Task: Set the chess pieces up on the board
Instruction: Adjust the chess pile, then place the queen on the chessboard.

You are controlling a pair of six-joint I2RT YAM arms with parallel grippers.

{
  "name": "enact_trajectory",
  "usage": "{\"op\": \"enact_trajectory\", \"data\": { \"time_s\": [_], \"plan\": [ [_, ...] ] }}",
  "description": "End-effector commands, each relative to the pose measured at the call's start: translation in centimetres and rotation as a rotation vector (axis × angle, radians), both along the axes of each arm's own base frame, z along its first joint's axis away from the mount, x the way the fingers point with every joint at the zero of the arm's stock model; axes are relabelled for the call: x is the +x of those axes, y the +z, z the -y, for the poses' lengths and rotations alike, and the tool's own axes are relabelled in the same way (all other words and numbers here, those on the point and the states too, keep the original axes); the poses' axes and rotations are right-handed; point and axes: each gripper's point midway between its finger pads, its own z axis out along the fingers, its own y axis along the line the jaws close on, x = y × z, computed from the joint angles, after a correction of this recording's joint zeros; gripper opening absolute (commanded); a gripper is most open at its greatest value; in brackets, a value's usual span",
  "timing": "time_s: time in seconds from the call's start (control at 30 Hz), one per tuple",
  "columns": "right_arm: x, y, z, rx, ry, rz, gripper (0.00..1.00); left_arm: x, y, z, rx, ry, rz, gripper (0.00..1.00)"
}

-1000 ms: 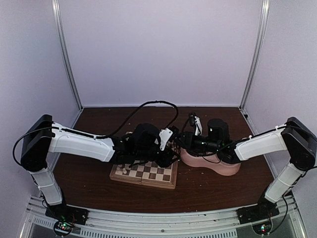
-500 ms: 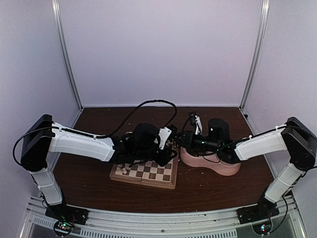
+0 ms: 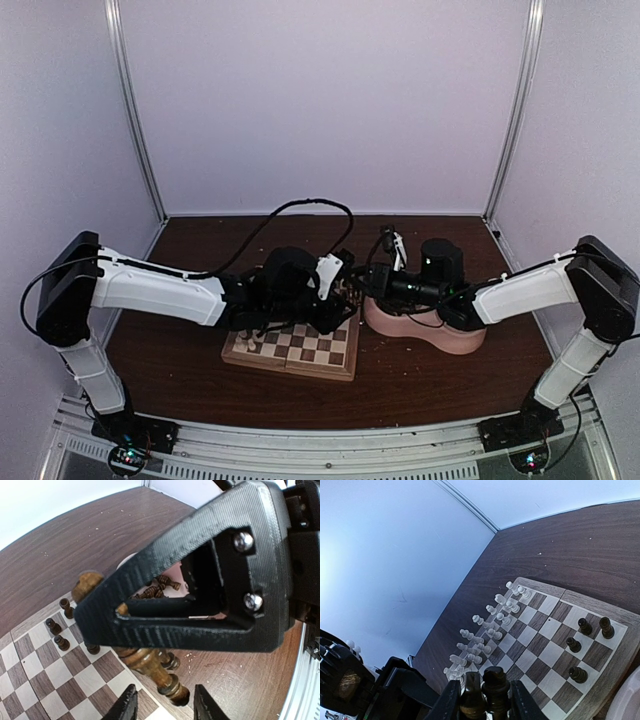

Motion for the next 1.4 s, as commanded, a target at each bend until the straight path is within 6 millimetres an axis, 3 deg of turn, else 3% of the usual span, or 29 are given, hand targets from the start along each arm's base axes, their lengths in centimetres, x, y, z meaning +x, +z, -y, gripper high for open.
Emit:
{"op": "enact_trajectory", "data": {
  "time_s": [0.0, 0.87, 1.37],
  "plan": [
    [-0.6, 0.4, -0.5, 0.036, 0.031, 0.008, 0.25, 0.7, 2.5, -0.2, -0.069, 0.016, 0.046, 0.38],
    [-0.4, 0.2, -0.2, 0.001, 0.018, 0.019, 0.24, 0.8, 2.5, -0.7, -0.048, 0.009, 0.069, 0.04],
    [3.1, -1.3, 4.3, -0.078, -0.114, 0.028, 0.25, 0.0, 1.8, -1.9, 0.001, -0.008, 0.050, 0.03]
  ]
}}
